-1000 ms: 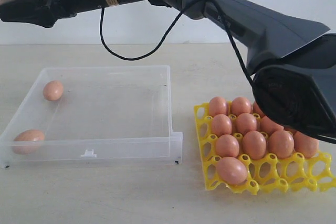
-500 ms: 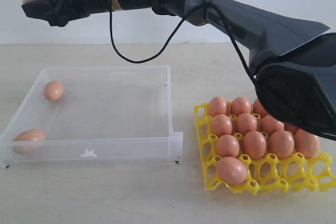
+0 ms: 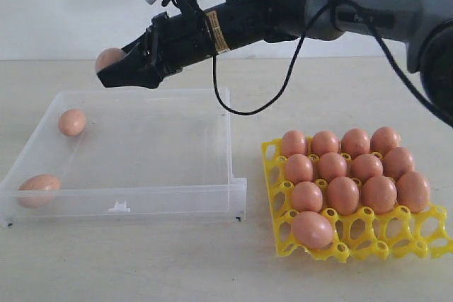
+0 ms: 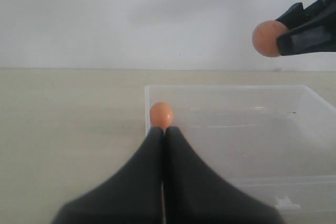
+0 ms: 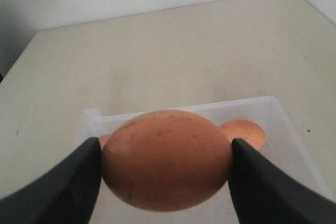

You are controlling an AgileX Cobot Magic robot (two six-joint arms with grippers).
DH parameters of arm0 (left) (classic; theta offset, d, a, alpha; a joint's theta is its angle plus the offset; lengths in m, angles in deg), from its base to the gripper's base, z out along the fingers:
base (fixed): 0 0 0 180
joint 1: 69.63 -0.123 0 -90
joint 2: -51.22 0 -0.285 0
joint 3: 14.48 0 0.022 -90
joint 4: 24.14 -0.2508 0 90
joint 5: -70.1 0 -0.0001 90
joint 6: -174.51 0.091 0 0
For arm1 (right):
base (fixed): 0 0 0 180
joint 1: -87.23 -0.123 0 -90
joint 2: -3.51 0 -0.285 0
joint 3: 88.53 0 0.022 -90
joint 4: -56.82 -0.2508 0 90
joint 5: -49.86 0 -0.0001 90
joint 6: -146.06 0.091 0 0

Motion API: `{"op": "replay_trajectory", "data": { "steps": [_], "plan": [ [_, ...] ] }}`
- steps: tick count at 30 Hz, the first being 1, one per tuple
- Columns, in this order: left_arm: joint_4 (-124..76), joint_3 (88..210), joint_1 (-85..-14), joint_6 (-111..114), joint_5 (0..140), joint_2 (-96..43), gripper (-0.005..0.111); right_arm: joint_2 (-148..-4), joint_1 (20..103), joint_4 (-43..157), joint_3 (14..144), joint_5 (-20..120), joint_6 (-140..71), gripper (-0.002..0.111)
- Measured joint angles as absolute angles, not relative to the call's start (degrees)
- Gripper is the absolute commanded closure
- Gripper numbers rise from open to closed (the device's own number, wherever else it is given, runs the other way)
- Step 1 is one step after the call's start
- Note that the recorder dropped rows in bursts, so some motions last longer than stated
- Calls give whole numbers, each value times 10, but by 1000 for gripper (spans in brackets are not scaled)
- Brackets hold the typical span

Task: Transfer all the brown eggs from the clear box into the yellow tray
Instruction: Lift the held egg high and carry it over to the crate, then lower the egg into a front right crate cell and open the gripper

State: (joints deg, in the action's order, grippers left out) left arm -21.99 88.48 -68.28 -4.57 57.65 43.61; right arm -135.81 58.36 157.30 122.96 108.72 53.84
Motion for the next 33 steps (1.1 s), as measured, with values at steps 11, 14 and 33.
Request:
{"op": "replay_trajectory", "data": {
  "steps": [11, 14, 33],
  "plan": [
    [-220, 885, -683, -46, 576, 436, 111, -1092, 581, 1572, 857, 750, 427, 109],
    [-220, 885, -683, -46, 576, 436, 111, -1020, 581, 1544, 751, 613, 424, 109],
    [-220, 885, -683, -46, 576, 436, 111, -689, 581, 1503, 362, 554, 548, 109]
  ]
}}
